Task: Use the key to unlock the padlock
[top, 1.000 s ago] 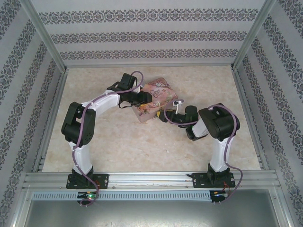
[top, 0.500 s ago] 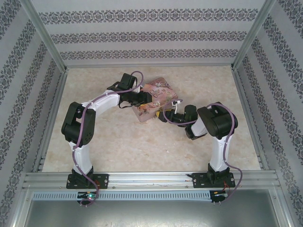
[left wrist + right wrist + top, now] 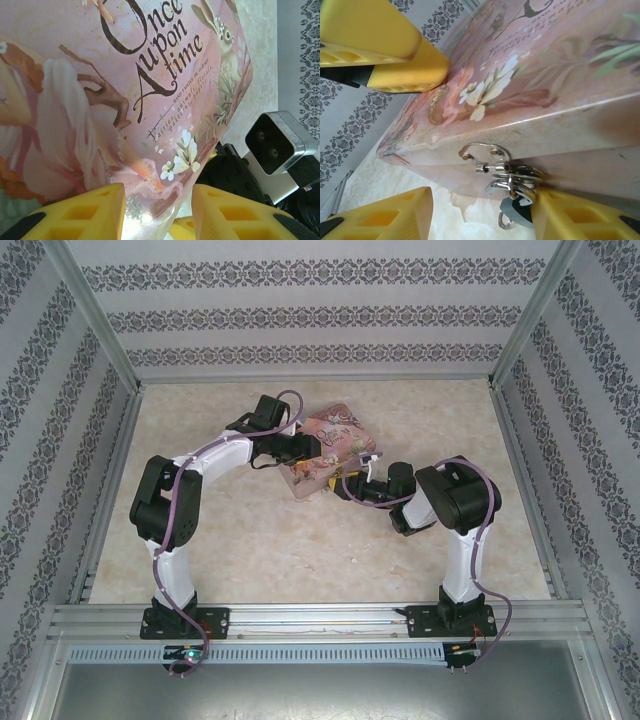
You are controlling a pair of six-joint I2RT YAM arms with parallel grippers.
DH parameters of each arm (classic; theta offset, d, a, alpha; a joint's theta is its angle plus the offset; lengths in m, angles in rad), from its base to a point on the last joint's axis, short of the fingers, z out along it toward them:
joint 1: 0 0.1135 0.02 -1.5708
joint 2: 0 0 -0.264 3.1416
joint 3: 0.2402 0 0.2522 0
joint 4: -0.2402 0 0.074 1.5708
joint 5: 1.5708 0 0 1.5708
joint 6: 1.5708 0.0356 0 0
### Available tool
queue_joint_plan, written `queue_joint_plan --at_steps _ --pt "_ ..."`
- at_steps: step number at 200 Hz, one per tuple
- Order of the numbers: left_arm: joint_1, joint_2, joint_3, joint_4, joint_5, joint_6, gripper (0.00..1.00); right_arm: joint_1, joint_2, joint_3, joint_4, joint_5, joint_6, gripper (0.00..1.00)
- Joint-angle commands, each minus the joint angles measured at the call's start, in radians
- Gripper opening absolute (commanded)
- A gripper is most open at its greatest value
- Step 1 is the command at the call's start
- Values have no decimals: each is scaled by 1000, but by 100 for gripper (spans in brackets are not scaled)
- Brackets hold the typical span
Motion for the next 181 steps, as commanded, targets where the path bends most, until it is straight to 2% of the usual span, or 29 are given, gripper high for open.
queue_joint_plan --at_steps 1,138,161,181 --pt "-8 42 5 -55 -15 17 39 22 7 -4 65 -35 -26 49" --pt "-9 37 -11 -52 -17 15 39 24 23 -11 50 39 -9 5" --pt "-8 34 -19 -47 -20 15 39 23 21 -20 51 56 -10 0" --pt "-8 31 -23 -47 -24 14 39 20 17 -31 53 77 -8 0"
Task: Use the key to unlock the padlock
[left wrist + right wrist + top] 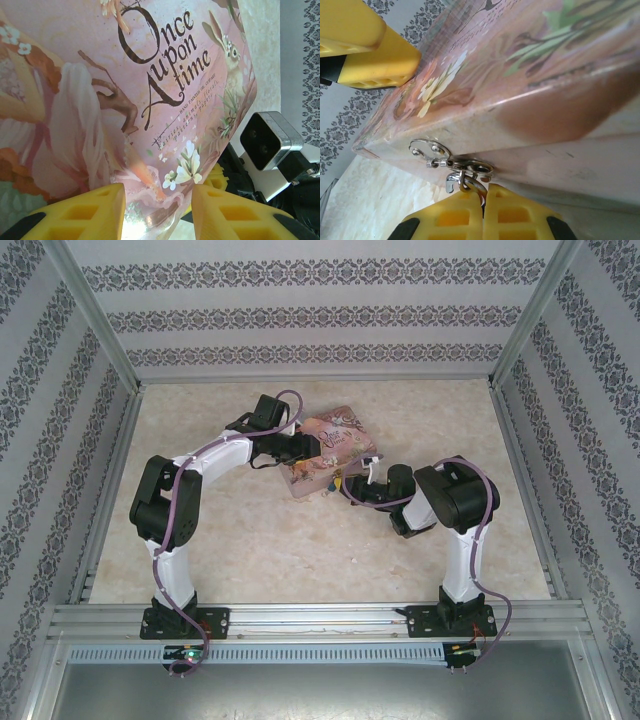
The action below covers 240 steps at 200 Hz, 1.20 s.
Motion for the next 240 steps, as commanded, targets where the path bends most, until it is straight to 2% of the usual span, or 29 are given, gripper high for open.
queue_joint_plan --at_steps 1,81,192,240 --pt "-11 31 -24 -47 -13 13 39 18 3 -15 61 18 -7 0" --pt "-10 2 -94 -16 -17 -9 39 11 -45 -76 74 133 70 0" --pt "-10 -17 -143 19 -17 -30 39 39 -70 -58 74 183 250 0" --pt "-10 -19 -150 24 -28 -32 39 62 -73 -53 75 222 283 0"
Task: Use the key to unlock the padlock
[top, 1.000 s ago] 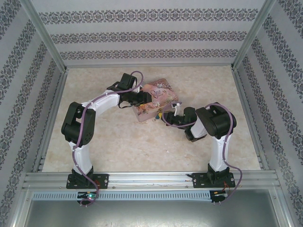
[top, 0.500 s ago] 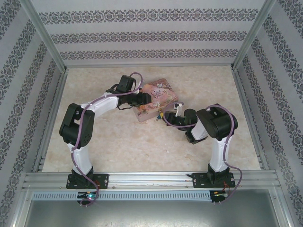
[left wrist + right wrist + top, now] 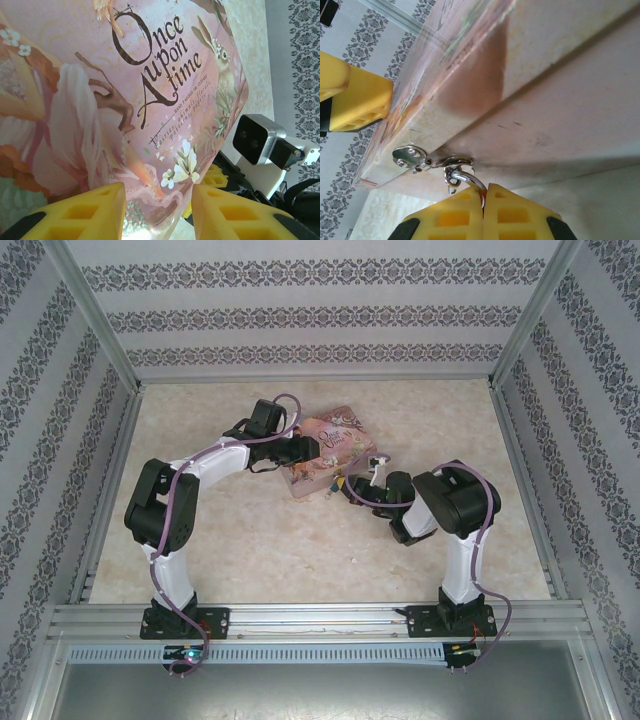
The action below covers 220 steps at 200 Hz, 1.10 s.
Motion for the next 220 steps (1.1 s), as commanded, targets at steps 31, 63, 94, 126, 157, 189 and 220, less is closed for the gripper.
queue_joint_plan --at_steps 31,63,94,126,157,189,220 --pt "-10 22 -58 -101 -32 -15 39 19 -36 18 38 52 59 0" --pt "-11 18 -65 -97 -35 -16 39 18 -48 14 38 70 83 0" --pt "-11 15 -68 -97 -35 -15 39 14 -49 5 38 87 108 0" --pt "-10 15 -74 -95 -32 -16 39 8 -57 1 38 96 133 0" --pt "-10 15 -77 -90 -29 -18 39 7 -63 1 38 102 160 0" --pt "-11 15 -77 -88 -27 -18 39 3 -69 3 38 114 192 0" --pt "-10 18 -78 -85 -24 -18 39 -1 -76 0 38 126 218 0"
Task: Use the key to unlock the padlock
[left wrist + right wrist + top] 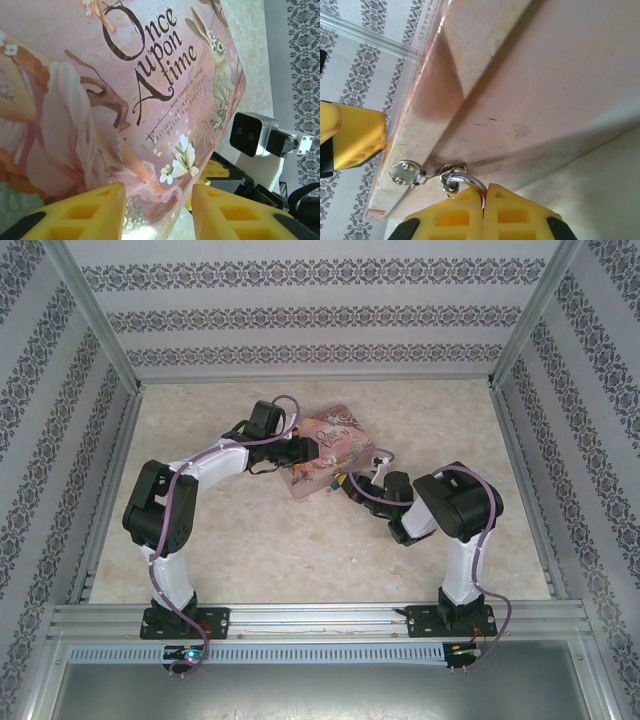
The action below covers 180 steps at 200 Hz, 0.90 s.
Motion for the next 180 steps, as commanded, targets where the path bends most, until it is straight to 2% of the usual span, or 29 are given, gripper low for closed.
queue_joint_plan --at_steps 1,66,180 --pt "-10 31 -54 -106 -21 -11 39 -11 -43 3 73 43 39 0" --pt "-10 32 -52 -106 -21 -9 40 -20 -55 -5 73 61 68 0" --pt "1 8 -31 -93 -26 -10 44 -70 -138 -124 68 132 2 0"
